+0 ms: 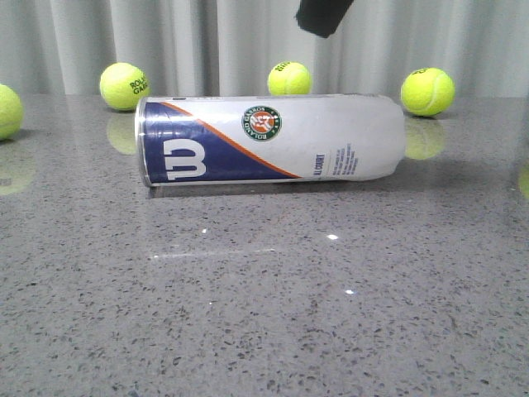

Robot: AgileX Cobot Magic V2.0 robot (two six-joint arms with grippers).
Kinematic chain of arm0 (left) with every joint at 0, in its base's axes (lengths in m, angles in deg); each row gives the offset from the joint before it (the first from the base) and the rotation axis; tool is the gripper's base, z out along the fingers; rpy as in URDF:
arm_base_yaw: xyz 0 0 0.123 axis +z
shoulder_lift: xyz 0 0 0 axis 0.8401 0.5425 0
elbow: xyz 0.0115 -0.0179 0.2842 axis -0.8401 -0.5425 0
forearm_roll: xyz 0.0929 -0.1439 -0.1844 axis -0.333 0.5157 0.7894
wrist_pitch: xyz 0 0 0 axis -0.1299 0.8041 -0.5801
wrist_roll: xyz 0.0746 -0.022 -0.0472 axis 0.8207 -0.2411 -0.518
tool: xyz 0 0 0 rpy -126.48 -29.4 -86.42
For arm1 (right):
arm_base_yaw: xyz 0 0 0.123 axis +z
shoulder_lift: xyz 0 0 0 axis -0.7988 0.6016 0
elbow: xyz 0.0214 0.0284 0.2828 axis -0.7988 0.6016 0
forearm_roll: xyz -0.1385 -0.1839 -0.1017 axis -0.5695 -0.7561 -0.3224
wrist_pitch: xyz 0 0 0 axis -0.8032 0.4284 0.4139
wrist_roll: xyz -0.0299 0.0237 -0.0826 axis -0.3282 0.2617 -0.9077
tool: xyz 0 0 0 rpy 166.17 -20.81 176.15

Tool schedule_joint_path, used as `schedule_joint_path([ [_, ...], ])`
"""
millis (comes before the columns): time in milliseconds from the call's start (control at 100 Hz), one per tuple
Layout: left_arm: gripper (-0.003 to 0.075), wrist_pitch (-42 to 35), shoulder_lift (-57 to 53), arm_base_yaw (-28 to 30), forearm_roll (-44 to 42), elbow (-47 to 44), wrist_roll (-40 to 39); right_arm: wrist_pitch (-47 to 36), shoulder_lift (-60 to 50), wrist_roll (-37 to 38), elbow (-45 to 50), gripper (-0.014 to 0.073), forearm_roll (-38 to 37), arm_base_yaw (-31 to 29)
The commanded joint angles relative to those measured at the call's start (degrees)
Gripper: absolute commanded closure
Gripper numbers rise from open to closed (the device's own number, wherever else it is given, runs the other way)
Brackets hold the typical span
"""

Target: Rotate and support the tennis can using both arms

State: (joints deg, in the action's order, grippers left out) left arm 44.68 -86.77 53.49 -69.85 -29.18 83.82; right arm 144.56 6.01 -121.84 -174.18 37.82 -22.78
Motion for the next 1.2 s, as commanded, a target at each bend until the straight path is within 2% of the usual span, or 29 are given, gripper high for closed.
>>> schedule_joint_path([
  [0, 0.0741, -4.2, -2.2, 0.1, 0.5, -2.7, -0.4, 0.5, -4.1, 12.4, -1.7, 0.065, 0.6, -0.2],
  [200, 0.0741, -4.2, -2.2, 0.1, 0.5, -2.7, -0.4, -0.6, -7.0, 40.2, -0.2, 0.065, 0.2, -0.5],
  [340, 0.0741, -4.2, -2.2, 0.1, 0.5, -2.7, -0.4, -4.0, -10.8, 54.5, 5.2, 0.065, -3.3, -0.5],
  [390, 0.0741, -4.2, -2.2, 0.1, 0.5, -2.7, -0.4, -7.0, -12.6, 57.2, 8.2, 0.065, -4.5, -0.5],
  [740, 0.0741, -4.2, -2.2, 0.1, 0.5, -2.7, -0.4, -23.7, -27.5, 58.3, 30.4, 0.065, -5.5, -0.5],
  [1190, 0.0741, -4.2, -2.2, 0.1, 0.5, -2.7, -0.4, -42.7, -55.4, 58.0, 57.7, 0.065, -5.5, -0.5],
])
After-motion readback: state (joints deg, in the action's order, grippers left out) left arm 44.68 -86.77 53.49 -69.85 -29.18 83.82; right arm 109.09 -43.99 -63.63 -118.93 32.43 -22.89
